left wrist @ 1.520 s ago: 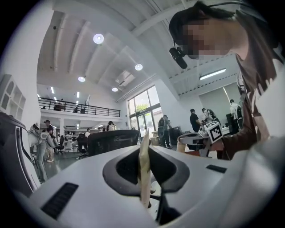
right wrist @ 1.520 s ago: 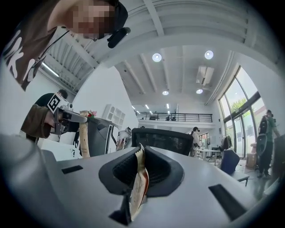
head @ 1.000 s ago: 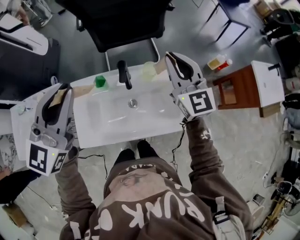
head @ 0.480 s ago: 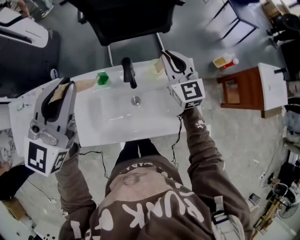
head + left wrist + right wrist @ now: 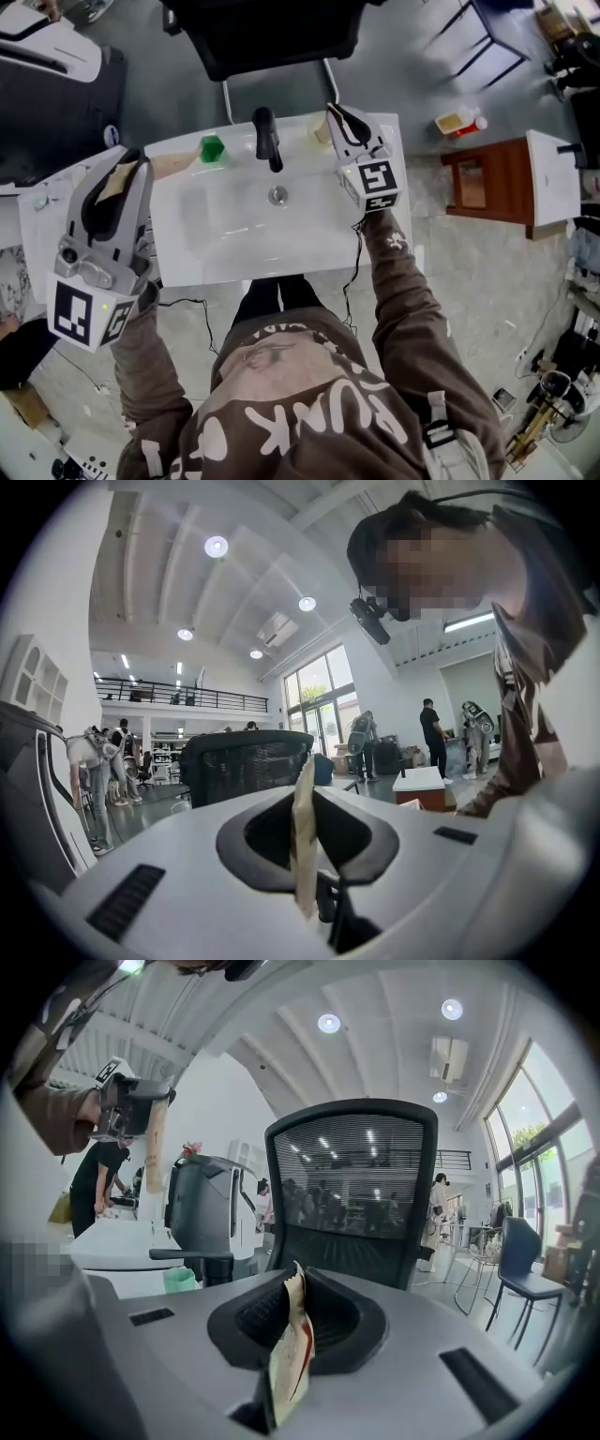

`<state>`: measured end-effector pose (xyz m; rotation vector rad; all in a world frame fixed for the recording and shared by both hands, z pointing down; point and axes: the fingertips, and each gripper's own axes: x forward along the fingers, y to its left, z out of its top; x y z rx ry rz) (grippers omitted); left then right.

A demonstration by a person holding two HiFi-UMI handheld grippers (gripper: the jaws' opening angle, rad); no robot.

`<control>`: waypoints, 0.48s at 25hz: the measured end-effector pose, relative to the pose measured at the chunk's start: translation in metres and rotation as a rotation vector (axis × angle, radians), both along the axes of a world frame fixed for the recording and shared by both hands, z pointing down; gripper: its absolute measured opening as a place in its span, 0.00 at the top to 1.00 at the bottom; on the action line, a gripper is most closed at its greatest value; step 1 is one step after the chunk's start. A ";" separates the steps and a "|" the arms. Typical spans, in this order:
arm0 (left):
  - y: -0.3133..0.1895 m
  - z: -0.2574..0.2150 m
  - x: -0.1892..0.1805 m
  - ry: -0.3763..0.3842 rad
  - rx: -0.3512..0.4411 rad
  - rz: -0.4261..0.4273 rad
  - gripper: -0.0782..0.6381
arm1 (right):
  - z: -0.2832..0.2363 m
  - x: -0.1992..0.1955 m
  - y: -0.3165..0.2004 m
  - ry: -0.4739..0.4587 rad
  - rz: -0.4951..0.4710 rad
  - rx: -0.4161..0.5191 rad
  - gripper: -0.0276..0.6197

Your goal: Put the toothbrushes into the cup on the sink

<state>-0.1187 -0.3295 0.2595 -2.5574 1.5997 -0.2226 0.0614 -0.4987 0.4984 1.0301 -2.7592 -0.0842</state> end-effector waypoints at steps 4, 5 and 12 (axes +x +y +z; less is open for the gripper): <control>0.001 0.004 -0.002 0.002 -0.001 -0.002 0.82 | 0.003 -0.001 -0.001 -0.006 0.002 0.009 0.90; 0.001 0.005 -0.002 0.004 -0.001 -0.002 0.82 | 0.003 -0.002 -0.001 -0.004 0.003 0.012 0.89; 0.002 0.005 -0.002 0.008 -0.005 -0.002 0.82 | -0.002 -0.004 0.001 -0.016 -0.011 0.007 0.80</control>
